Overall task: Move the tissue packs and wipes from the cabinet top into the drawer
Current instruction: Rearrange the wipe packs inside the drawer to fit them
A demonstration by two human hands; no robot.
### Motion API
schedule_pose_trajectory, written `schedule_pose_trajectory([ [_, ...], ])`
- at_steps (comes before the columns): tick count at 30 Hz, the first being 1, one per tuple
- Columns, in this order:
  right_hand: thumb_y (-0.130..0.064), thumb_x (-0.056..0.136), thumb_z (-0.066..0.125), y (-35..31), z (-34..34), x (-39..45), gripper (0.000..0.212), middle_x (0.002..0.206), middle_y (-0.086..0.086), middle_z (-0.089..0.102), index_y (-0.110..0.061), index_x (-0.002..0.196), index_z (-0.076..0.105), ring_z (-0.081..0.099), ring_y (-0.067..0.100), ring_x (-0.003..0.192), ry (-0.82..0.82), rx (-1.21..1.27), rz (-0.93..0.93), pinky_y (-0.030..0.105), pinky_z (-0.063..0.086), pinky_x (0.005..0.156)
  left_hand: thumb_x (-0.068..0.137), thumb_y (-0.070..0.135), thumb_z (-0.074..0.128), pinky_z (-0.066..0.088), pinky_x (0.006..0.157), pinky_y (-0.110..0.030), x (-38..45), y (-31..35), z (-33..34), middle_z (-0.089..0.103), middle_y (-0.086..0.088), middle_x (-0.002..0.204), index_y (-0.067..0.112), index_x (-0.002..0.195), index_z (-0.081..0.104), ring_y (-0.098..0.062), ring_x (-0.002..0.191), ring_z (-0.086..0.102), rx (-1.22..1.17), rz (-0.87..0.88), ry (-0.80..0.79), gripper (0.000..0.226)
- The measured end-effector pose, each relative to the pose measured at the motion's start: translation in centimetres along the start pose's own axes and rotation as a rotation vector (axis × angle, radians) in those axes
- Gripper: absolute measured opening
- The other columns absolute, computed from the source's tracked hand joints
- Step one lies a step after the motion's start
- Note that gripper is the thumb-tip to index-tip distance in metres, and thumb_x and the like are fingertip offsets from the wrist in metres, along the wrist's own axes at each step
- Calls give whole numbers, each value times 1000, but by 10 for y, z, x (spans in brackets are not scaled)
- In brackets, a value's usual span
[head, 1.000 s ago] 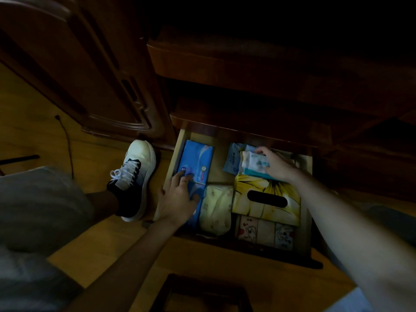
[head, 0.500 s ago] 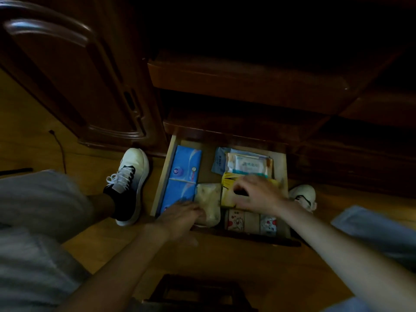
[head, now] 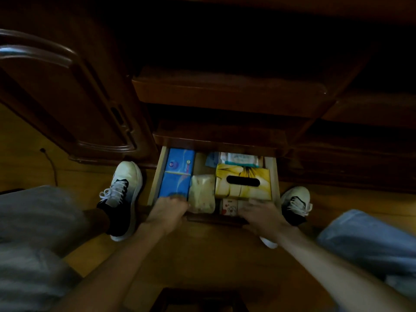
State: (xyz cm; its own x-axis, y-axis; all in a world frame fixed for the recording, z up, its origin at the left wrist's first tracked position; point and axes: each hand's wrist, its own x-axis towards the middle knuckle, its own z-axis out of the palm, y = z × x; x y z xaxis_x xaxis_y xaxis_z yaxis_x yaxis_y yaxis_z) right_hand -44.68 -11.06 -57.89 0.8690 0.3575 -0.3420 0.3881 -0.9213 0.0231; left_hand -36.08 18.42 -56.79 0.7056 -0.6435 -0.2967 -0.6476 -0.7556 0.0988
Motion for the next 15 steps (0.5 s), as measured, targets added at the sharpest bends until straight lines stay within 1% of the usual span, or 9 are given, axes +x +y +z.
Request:
schedule_pose_trajectory([
  [2, -54, 82, 74, 12, -7, 9, 58, 122, -4, 63, -25, 128, 53, 62, 20, 110, 26, -10, 79, 34, 52, 69, 86, 42, 69, 50, 82, -36, 13, -7, 1, 57, 1, 127, 26, 122, 60, -20, 117, 56, 36, -29, 47, 41],
  [4, -56, 83, 73, 23, -13, 17, 58, 104, -3, 70, -23, 123, 47, 69, 19, 92, 47, -38, 220, 30, 47, 56, 85, 46, 70, 52, 73, -35, 26, -10, 3, 62, -2, 122, 22, 129, 54, -21, 107, 62, 52, -126, 109, 52],
  [7, -52, 93, 65, 35, -17, 37, 31, 63, -6, 54, -24, 93, 52, 57, 16, 55, 141, 18, 491, 26, 39, 46, 95, 41, 59, 50, 54, -28, 56, -7, 1, 68, 1, 95, 21, 126, 57, -17, 75, 67, -52, -309, 208, 37],
  [9, -48, 98, 59, 35, -17, 59, 32, 56, -9, 45, -24, 80, 50, 48, 14, 49, 247, 192, 640, 25, 35, 45, 98, 39, 53, 42, 48, -22, 78, -8, -6, 64, 4, 86, 20, 120, 59, -10, 67, 62, -255, -402, 243, 29],
  [10, -48, 99, 56, 33, -16, 69, 27, 61, -8, 53, -24, 86, 57, 54, 13, 55, 283, 274, 660, 25, 38, 48, 99, 40, 51, 47, 56, -23, 87, -10, -8, 66, 2, 94, 19, 122, 59, -11, 77, 63, -352, -425, 238, 32],
  [11, -51, 98, 54, 32, -13, 78, 29, 79, -4, 66, -25, 106, 63, 64, 16, 75, 291, 340, 645, 28, 47, 59, 98, 41, 50, 53, 77, -28, 97, -13, -8, 66, -4, 114, 18, 130, 55, -16, 101, 63, -399, -414, 211, 40],
  [12, -53, 96, 53, 32, -8, 86, 47, 113, 1, 69, -23, 133, 56, 62, 20, 111, 233, 381, 630, 34, 53, 83, 97, 42, 49, 45, 104, -34, 103, -16, -6, 54, -9, 139, 16, 145, 44, -22, 130, 50, -391, -391, 159, 54],
  [13, -54, 95, 56, 33, -3, 91, 70, 146, 5, 52, -19, 152, 37, 40, 24, 142, 152, 411, 597, 39, 42, 109, 97, 43, 51, 26, 119, -38, 107, -19, -5, 35, -10, 157, 15, 155, 25, -25, 148, 26, -366, -370, 108, 70],
  [15, -51, 93, 62, 36, 1, 96, 94, 168, 5, 15, -16, 162, 8, -1, 23, 156, 42, 449, 552, 42, 15, 125, 95, 44, 55, 11, 123, -40, 110, -24, -6, 13, -5, 166, 19, 159, -2, -23, 154, 2, -352, -349, 92, 89],
])
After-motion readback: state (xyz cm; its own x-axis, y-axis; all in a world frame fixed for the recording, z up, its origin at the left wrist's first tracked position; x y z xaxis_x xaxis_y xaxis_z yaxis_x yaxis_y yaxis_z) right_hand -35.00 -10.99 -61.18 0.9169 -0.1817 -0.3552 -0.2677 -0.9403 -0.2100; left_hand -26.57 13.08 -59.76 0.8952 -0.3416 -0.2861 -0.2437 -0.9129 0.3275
